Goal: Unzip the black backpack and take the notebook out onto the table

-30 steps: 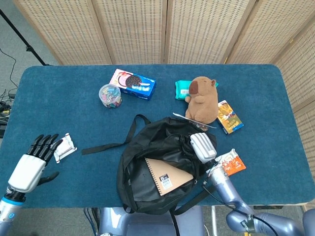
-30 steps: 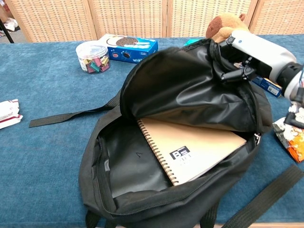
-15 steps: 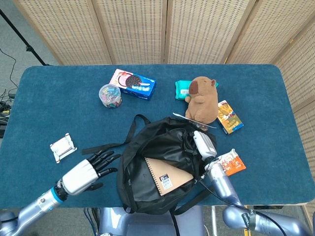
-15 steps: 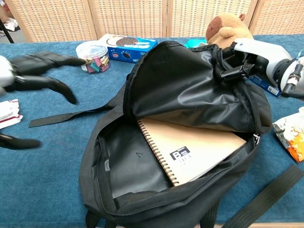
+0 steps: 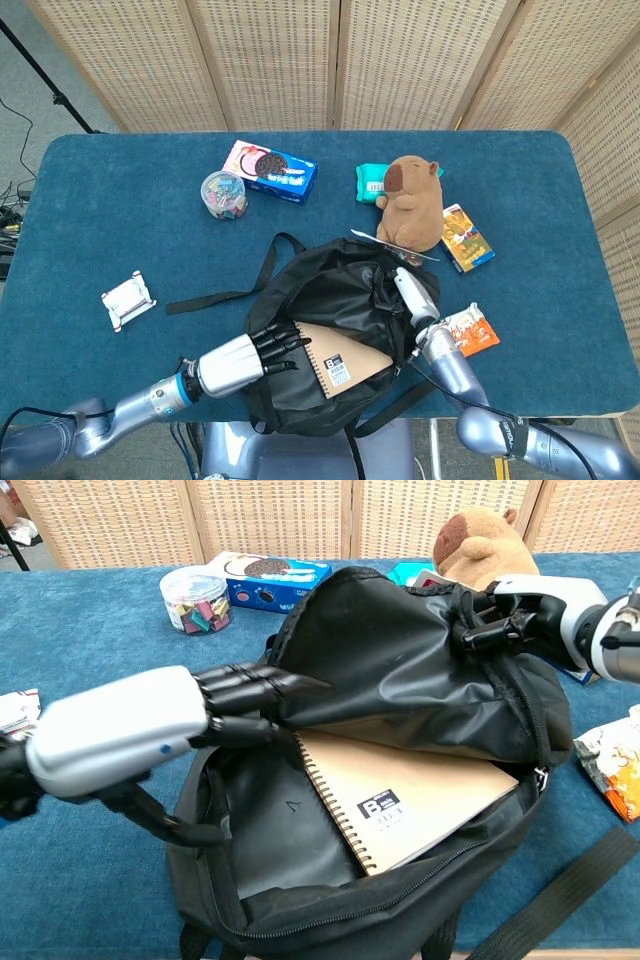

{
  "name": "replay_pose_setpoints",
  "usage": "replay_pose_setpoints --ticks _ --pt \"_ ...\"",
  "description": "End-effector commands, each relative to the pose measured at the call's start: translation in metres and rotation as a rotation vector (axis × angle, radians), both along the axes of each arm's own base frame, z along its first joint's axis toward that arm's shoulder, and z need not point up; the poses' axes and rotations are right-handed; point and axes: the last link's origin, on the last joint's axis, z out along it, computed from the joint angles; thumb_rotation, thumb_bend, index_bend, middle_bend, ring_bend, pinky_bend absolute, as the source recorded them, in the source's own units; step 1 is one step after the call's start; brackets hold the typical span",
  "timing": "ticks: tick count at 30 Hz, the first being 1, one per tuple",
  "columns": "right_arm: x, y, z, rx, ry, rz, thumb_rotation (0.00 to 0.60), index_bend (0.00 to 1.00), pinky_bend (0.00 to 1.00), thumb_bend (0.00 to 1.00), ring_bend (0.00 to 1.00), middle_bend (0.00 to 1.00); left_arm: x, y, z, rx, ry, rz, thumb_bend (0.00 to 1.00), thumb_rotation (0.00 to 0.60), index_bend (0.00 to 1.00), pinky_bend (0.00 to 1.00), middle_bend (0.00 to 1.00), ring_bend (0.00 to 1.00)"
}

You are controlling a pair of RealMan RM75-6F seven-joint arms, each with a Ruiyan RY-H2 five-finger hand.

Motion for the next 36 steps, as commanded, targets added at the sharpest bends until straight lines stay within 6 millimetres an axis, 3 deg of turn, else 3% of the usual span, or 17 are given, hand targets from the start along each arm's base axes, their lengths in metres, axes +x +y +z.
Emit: replay_pose_setpoints --ticks 1,10,18,28,36 --pt "0.004 -0.001 0.002 0.033 -0.052 -0.039 0.600 0.65 0.47 0.78 0.56 0.68 0.010 0.000 -0.016 -0.032 -0.038 -0.033 0.16 0.600 0.32 0.11 0.03 0.03" --pt "0.002 -0.005 0.005 0.101 -0.102 -0.113 0.600 0.65 0.42 0.78 0.56 0.68 0.026 0.006 -0.050 -0.071 -0.080 -0.036 0.16 0.600 0.32 0.12 0.03 0.03" --pt "0.002 -0.009 0.009 0.166 -0.183 -0.190 0.600 0.65 0.29 0.78 0.55 0.68 0.041 0.012 -0.069 -0.081 -0.080 -0.039 0.15 0.600 0.32 0.13 0.03 0.03" --pt "-0.004 -0.012 0.012 0.252 -0.202 -0.248 0.600 0.65 0.28 0.80 0.54 0.68 0.051 0.008 -0.094 -0.142 -0.009 0.052 0.16 0.600 0.32 0.13 0.03 0.03" --pt "-0.007 -0.014 0.010 0.273 -0.212 -0.267 0.600 0.65 0.28 0.80 0.54 0.68 0.064 0.008 -0.097 -0.119 0.021 0.054 0.16 0.600 0.31 0.13 0.03 0.03"
